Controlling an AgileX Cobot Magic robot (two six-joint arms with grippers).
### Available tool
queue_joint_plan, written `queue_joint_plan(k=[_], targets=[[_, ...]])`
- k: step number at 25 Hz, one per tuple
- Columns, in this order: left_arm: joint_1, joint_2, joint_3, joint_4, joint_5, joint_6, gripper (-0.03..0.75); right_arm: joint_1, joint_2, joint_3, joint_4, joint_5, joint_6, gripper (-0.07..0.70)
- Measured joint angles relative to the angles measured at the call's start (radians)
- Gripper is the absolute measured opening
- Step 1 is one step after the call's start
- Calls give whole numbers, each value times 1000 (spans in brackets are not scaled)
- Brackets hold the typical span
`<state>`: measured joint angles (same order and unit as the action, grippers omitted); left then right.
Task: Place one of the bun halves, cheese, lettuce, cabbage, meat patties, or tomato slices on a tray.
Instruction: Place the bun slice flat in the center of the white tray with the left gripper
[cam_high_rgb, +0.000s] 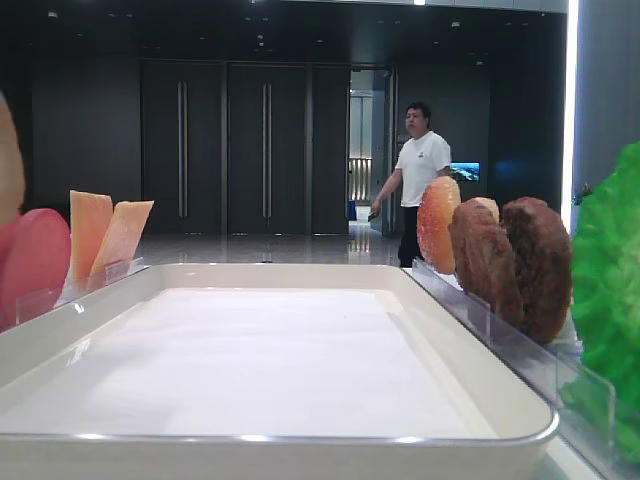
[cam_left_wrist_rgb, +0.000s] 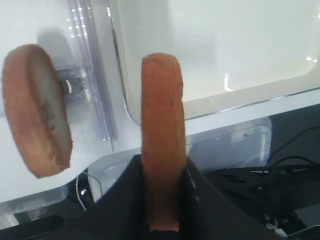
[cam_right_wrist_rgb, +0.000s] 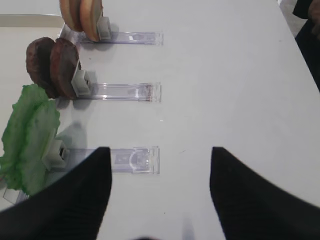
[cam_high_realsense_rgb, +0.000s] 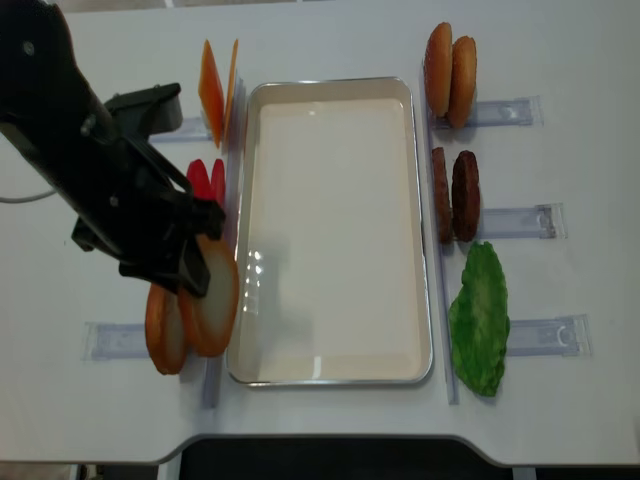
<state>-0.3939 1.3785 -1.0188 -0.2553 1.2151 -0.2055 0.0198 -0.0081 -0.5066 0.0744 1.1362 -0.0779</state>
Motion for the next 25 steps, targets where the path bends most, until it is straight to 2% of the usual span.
queue_joint_plan(k=[5, 8, 12, 19, 25], targets=[[82, 0, 0, -158, -30, 170, 137, 0, 0, 0, 0, 0, 0, 415], [137, 0, 8, -259, -71, 276, 137, 0, 0, 0, 0, 0, 0, 415], [184, 4, 77, -378, -145, 407, 135, 0, 0, 0, 0, 0, 0, 415], [193, 116, 203, -649, -288, 699, 135, 0, 0, 0, 0, 0, 0, 415], [153, 251, 206, -881, -340, 905, 135, 0, 0, 0, 0, 0, 0, 415]])
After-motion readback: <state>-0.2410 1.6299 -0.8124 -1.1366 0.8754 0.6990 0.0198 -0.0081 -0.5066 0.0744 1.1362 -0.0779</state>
